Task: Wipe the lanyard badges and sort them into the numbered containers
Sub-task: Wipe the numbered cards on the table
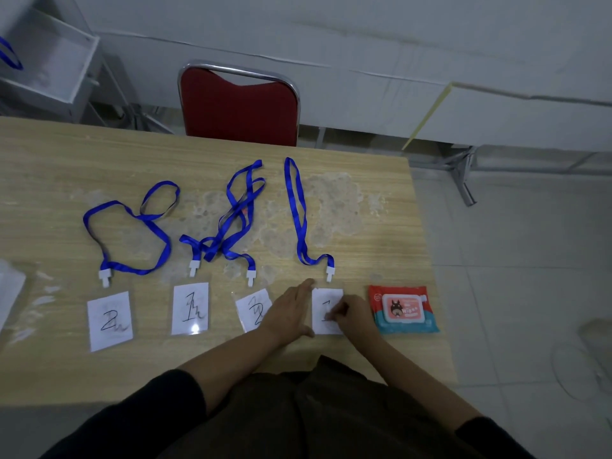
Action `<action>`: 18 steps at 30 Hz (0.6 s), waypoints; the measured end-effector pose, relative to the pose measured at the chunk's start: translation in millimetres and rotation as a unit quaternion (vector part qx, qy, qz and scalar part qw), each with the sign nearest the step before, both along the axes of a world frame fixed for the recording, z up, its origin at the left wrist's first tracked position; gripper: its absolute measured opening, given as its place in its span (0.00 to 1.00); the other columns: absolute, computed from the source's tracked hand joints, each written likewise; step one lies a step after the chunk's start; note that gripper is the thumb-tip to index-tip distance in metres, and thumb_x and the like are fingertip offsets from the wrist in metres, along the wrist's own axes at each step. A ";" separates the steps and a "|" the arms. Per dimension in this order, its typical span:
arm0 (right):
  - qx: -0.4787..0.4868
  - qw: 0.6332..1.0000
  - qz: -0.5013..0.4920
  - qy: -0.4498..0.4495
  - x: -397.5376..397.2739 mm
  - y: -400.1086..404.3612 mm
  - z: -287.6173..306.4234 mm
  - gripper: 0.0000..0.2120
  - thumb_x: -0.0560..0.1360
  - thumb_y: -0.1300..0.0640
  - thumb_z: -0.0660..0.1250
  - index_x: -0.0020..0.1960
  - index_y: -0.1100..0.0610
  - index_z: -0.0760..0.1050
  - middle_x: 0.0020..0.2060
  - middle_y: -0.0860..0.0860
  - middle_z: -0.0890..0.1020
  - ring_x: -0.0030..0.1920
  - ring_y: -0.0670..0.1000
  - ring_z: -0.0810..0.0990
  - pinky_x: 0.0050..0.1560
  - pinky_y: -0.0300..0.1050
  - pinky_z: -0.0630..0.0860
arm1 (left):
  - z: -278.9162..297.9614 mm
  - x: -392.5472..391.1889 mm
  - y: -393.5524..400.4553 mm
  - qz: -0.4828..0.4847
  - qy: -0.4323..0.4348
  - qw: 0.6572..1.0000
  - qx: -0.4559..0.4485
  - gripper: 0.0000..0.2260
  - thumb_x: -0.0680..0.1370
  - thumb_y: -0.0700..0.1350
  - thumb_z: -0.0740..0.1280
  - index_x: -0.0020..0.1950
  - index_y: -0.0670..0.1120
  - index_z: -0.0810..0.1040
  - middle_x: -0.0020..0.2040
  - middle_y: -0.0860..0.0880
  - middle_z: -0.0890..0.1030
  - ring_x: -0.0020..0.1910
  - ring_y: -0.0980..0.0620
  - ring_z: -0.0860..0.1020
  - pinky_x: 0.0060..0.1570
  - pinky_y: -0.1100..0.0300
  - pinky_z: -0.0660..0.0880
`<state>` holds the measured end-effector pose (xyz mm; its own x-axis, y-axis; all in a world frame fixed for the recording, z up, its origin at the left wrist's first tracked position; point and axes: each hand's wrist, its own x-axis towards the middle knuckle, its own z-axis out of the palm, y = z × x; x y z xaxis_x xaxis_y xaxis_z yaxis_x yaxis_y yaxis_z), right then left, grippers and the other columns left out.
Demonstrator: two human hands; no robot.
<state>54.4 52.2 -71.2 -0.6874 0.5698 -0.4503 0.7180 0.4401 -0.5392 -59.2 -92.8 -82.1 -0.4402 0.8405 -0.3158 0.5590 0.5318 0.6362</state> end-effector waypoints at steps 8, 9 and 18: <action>0.002 1.000 -0.018 0.004 6.5 5.5 8.6 0.09 0.74 0.61 0.71 0.40 0.50 0.76 0.38 0.46 0.81 0.43 0.40 0.80 0.52 0.40 0.78 | 1.0 0.3 -0.9 -0.005 0.005 1.000 0.001 0.51 0.66 0.51 0.79 0.79 0.45 0.49 0.74 0.45 0.62 0.70 0.48 0.64 0.66 0.58 0.63; 0.003 1.000 -0.010 0.002 8.1 1.4 8.5 0.08 0.74 0.61 0.72 0.40 0.50 0.76 0.38 0.45 0.81 0.43 0.39 0.79 0.51 0.39 0.78 | 1.0 0.7 -1.1 -0.007 0.007 1.000 0.002 0.51 0.66 0.51 0.78 0.79 0.45 0.49 0.74 0.45 0.62 0.70 0.48 0.64 0.66 0.59 0.63; -0.011 0.997 -0.077 0.014 -6.6 9.9 8.5 0.06 0.74 0.62 0.72 0.41 0.55 0.77 0.36 0.45 0.82 0.40 0.40 0.79 0.44 0.37 0.77 | 3.8 1.0 0.3 -0.005 0.013 1.000 0.001 0.51 0.66 0.51 0.79 0.79 0.44 0.50 0.74 0.45 0.62 0.70 0.48 0.64 0.65 0.58 0.64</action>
